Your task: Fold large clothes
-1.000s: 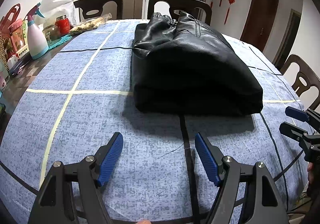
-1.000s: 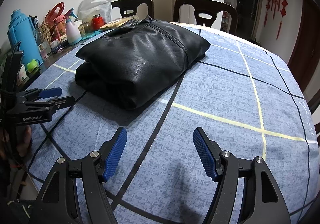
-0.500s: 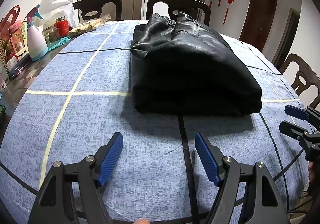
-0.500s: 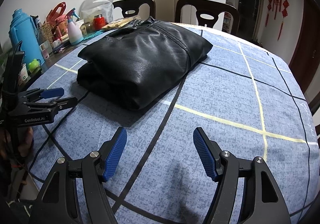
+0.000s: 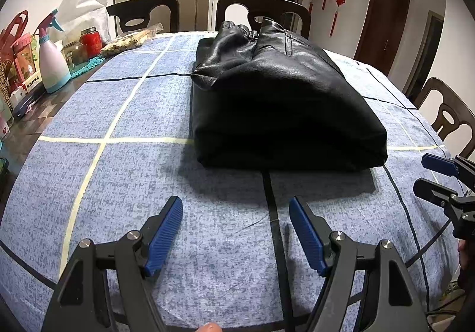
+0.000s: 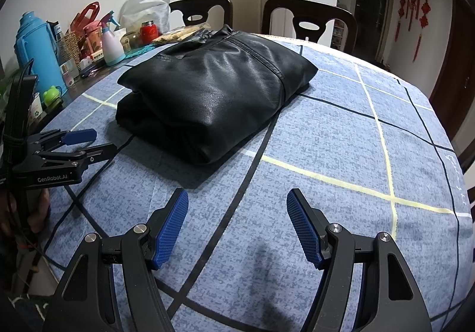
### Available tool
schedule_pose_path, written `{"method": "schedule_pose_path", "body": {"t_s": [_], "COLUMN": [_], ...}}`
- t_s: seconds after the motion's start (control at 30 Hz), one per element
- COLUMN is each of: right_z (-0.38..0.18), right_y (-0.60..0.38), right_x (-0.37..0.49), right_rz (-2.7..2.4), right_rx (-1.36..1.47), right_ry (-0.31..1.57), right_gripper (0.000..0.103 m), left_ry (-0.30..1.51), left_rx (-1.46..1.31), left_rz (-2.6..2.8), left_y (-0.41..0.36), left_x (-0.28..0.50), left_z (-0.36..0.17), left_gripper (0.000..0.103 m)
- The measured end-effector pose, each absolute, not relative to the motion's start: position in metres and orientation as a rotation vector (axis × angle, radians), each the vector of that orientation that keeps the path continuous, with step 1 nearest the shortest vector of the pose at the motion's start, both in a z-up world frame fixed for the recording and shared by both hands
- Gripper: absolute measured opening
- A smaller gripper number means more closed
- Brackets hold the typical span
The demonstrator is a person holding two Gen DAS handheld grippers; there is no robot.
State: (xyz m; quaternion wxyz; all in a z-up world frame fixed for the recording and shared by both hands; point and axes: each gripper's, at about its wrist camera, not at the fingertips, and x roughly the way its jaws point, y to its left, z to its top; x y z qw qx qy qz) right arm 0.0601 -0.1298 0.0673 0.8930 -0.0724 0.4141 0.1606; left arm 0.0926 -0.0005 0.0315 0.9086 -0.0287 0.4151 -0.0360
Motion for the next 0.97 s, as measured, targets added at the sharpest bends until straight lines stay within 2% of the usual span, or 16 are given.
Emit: {"method": "schedule_pose_path", "body": {"t_s": [0.97], "right_z": [0.0697], "right_y": [-0.1313], "right_x": [0.0585], "right_rz": [0.344], "right_rx": [-0.144], "right_ry": [0.85], "right_gripper": [0.069], "left_ry": [0.831], "left_rx": [0.026], "left_rz": [-0.062], "left_y": [-0.0078], "left_x": [0.0895], "left_z": [0.0353], "left_gripper": [0.076]}}
